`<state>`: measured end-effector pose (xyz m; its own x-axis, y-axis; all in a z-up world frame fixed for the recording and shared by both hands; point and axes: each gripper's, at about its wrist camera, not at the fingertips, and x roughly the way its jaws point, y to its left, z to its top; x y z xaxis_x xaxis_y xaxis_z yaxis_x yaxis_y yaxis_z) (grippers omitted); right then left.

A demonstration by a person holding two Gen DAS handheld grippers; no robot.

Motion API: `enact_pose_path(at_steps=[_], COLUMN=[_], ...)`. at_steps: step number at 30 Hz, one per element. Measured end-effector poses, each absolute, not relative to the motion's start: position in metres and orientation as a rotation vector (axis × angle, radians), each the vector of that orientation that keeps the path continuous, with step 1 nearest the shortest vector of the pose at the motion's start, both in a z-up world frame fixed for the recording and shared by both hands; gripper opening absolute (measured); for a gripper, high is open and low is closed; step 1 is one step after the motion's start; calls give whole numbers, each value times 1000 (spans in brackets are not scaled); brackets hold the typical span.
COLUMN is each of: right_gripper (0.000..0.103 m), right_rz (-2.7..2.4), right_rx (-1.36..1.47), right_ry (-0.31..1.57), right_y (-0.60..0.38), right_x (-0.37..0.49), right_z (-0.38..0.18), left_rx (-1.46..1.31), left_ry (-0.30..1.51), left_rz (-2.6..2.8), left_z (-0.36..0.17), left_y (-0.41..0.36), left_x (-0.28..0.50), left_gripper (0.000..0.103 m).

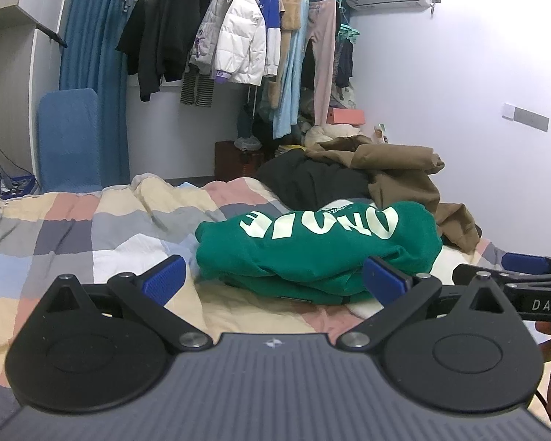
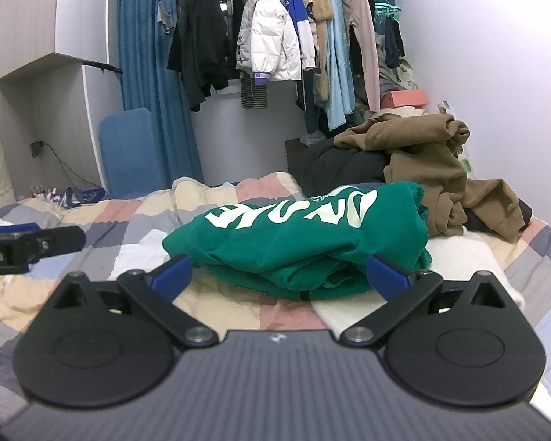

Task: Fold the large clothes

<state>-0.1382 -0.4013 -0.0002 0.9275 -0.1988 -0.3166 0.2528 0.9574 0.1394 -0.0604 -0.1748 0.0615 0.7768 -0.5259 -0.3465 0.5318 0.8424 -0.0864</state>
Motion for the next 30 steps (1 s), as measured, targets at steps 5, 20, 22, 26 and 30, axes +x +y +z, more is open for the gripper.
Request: enact_pose_path(at_steps=[5,20,22,26,30], right_gripper=[103,103,103,103,103], right_rz=[-232,-220,-214,-210,-199], right_rx=[175,157,170,160,161], right_ry=[301,304,307,310,313], right_y=[-402,-402,-402,-401,-402], right_x=[-138,-135,-135,-135,-134], right_z=[0,2,2,1,2], left_rx=[8,6,9,7,9], left_ry=[378,368,365,364,362], left_rz=[-558,-561,-557,-555,-552], left_z=[60,62,62,62,63], left_y=[-174,-172,-172,-172,-171], left_x=[-58,-58,-58,-58,-59], left_gripper=[103,103,103,103,103])
